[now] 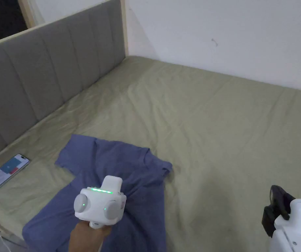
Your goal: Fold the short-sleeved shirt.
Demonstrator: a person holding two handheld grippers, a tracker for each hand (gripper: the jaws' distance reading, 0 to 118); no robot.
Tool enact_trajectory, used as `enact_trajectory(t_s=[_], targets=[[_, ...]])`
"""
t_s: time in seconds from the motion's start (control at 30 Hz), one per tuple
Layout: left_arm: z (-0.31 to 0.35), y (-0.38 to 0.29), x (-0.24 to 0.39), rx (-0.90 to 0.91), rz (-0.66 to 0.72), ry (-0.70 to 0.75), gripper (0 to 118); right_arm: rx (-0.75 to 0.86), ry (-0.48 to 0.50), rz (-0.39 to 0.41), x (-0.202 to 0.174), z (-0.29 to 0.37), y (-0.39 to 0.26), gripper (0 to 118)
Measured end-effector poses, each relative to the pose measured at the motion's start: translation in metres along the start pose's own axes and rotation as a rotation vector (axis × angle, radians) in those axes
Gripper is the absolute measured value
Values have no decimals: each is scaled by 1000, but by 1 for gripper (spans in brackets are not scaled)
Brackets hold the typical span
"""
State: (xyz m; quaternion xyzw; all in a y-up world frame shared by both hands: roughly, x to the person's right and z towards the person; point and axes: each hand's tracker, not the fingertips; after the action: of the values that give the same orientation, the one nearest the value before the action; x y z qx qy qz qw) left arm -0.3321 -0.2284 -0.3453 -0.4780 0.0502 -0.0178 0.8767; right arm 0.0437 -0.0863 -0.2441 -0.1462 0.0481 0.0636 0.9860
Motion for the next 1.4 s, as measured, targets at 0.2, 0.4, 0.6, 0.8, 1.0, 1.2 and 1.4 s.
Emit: enact_trajectory(t_s=[0.2,0.4,0.6,0.8,1.0,1.2,1.4], targets=[[57,8,-25,110,237,-237,2,21,-5,-40,15,16,0,0],[145,37,4,282,164,-359,2,64,-23,-67,37,43,3,0],[222,96,68,447,50,-504,2,112,-74,-87,67,76,4,0],[278,139,152,538,-71,-663,2,154,-159,-87,105,110,4,0],[292,149,246,519,-224,-765,2,176,-275,-93,143,141,1,0],[260,116,333,383,-315,-876,2,168,-377,-97,174,164,-8,0],[185,55,388,159,-385,-845,2,135,-426,-110,192,175,-20,0]])
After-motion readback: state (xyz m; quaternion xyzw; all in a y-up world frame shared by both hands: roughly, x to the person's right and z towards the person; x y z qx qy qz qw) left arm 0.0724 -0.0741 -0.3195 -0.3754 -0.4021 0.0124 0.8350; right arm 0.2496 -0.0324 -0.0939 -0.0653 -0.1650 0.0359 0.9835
